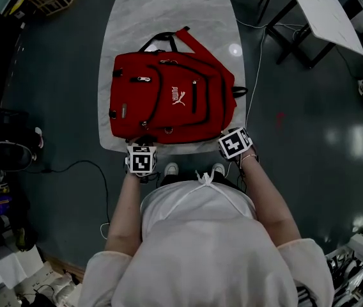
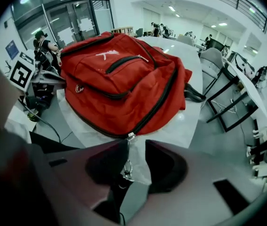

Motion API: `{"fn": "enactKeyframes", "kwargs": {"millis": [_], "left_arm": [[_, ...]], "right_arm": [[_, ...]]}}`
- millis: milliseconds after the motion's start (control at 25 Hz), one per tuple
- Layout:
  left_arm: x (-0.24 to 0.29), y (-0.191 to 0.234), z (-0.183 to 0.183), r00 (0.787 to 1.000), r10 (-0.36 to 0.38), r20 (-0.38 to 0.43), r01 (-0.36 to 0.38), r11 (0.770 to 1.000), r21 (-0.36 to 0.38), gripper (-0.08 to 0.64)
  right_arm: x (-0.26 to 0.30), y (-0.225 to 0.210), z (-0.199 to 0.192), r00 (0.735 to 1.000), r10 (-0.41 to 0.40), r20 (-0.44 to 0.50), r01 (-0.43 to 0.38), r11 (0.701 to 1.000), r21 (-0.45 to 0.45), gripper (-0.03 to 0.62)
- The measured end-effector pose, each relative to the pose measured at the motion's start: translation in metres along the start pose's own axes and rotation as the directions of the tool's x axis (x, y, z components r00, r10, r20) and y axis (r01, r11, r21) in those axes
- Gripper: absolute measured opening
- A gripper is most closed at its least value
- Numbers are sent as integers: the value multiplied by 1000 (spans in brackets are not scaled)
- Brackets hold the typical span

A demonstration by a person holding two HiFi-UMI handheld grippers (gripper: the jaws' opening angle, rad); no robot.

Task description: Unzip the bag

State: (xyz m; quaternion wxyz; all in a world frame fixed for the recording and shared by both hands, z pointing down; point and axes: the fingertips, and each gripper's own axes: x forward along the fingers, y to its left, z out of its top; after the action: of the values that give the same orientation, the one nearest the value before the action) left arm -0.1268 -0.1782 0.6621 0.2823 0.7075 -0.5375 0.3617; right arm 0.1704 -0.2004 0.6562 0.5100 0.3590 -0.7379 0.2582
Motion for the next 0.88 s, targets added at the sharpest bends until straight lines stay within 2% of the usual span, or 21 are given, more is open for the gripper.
{"fn": "enactKeyframes", "kwargs": {"millis": [120,280,400,520,600,680,760,880], "left_arm": [[-20,-9,16,999,-6,35,6,1000,16,21],[-55,-30,67,981,-71,179,64,997,47,21],[-75,-50,110,946,-127,298,105,991,89,21],[-99,-75,155,891,-195,409,155,979,130,21],[-117,-89,183,845,-228,484,176,973,150,21],[-136,-101,209,791,-250,558,181,967,177,21],[-155,-114,231,740,-271,615,168,961,221,23],[-179,-131,256,683,-304,664,136,946,293,22]], "right_arm": [[-15,9,12,997,28,70,-29,999,14,115],[-41,24,38,978,61,198,-64,998,11,73],[-63,28,68,953,51,297,-53,999,-3,54],[-88,29,96,917,38,397,-42,999,2,47],[-110,27,115,880,23,474,-28,1000,5,41],[-135,24,132,831,0,557,-9,1000,13,38],[-164,20,148,768,-37,640,16,999,38,35],[-205,14,164,667,-103,738,71,995,75,34]]}}
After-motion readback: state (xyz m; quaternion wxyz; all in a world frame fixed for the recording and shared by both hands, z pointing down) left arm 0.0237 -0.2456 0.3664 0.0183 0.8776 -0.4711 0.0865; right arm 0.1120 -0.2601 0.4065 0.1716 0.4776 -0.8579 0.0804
